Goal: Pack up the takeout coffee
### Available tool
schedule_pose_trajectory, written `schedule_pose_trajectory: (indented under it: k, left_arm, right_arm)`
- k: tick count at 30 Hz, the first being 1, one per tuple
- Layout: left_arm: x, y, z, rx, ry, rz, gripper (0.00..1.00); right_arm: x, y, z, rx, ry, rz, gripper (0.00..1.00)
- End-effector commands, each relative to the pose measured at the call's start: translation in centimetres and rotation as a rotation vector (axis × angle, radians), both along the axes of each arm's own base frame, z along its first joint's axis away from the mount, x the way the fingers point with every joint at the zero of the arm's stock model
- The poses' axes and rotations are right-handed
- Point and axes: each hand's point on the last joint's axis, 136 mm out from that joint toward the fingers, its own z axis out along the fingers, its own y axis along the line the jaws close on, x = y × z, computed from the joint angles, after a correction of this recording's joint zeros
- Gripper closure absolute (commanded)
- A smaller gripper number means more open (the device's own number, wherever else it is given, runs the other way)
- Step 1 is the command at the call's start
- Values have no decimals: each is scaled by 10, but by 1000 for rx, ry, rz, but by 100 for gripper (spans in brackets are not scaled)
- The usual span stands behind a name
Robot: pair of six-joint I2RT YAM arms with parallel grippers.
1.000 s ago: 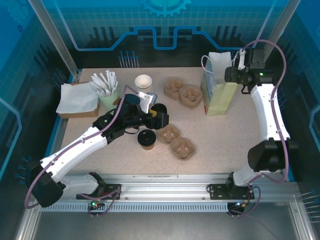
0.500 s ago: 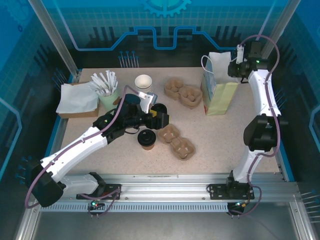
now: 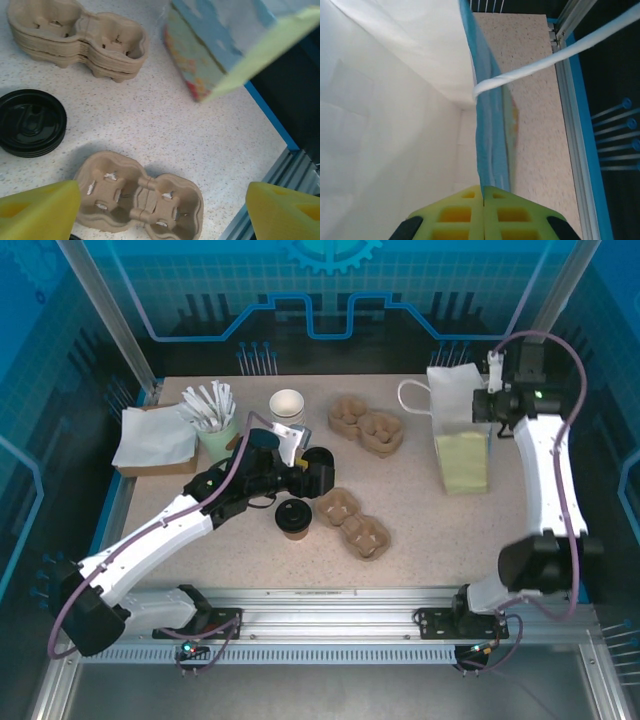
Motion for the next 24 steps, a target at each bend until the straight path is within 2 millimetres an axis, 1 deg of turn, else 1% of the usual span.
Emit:
schedule_pose_trajectory:
  k: [1, 3, 5, 7, 8, 10, 12, 17, 20, 24]
  left_arm:
    - [-4, 14, -1, 48, -35, 28, 13]
    - [-6, 17, -2, 48, -33, 34, 13]
    - [-9, 19, -2, 48, -29, 32, 13]
    - [-12, 21, -3, 51, -29, 32, 13]
    - [-12, 22, -3, 54, -31, 35, 13]
    - [-13, 26, -2, 57, -39, 42, 13]
    - [-14, 28, -2, 61, -42, 47, 13]
    - [-17, 32, -1, 64, -48, 55, 12]
    - [-19, 35, -1, 65, -51, 61, 12]
    - [-19, 36, -2, 74, -55, 63, 12]
  right_arm:
    - [-49, 17, 5, 9, 12, 29, 100]
    - [-73, 33, 7, 49, 5, 73, 100]
    - [-93, 51, 6, 102, 7, 136, 100]
    - [-109, 64, 3, 137, 19, 189, 100]
    - [-116, 70, 1, 151, 31, 216, 100]
    - [-121, 83, -1, 173, 48, 278, 100]
    - [-119, 94, -2, 187, 52, 336, 100]
    - [-104, 128, -6, 214, 73, 484, 100]
    - [-93, 137, -12, 209, 102, 524, 99]
    - [-75, 152, -15, 245, 92, 596, 99]
